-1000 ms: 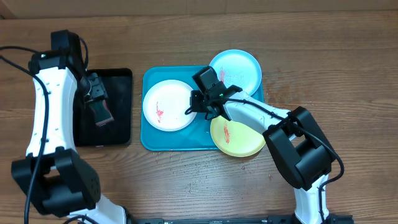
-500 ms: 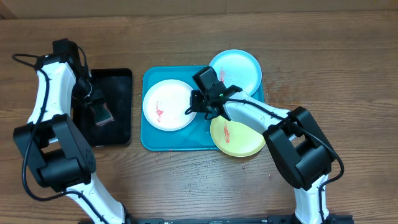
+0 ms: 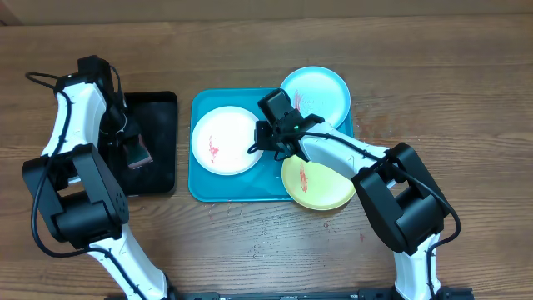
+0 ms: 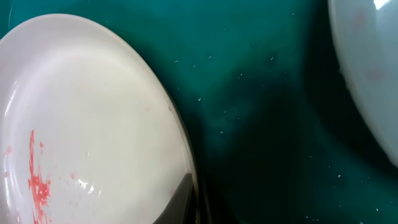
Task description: Clean dirty plates on tray and stack at the side
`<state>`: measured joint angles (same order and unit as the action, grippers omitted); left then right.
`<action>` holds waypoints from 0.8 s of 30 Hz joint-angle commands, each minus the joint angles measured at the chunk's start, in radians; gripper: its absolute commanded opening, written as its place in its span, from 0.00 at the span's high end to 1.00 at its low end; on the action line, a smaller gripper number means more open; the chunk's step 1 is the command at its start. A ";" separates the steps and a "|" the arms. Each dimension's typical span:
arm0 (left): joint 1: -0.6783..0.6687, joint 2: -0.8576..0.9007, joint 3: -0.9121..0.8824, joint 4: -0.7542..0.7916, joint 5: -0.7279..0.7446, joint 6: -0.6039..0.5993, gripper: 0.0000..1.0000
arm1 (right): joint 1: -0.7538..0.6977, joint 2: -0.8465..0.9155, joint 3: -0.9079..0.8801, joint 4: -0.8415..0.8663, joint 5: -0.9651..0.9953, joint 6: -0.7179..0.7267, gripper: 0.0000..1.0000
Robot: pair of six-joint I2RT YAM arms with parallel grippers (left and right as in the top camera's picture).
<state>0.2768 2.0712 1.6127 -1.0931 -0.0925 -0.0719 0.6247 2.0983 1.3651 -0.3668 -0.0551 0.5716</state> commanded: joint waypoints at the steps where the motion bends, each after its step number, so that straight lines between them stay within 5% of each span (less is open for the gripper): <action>1: -0.003 0.035 0.017 0.014 0.001 0.008 0.71 | 0.005 0.019 0.013 -0.001 0.017 0.001 0.96; 6: -0.003 0.068 0.017 0.028 0.016 0.024 0.72 | 0.005 0.019 0.013 -0.001 0.017 0.001 0.96; 11: -0.003 0.084 0.017 0.034 0.016 0.023 0.96 | 0.005 0.019 0.013 -0.002 0.017 0.001 0.96; 24: -0.047 -0.005 0.288 -0.154 0.241 0.100 0.96 | -0.019 0.019 0.018 -0.015 -0.126 0.002 0.96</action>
<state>0.2684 2.1319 1.7691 -1.2034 0.0357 -0.0372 0.6174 2.0983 1.3655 -0.3748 -0.1051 0.5716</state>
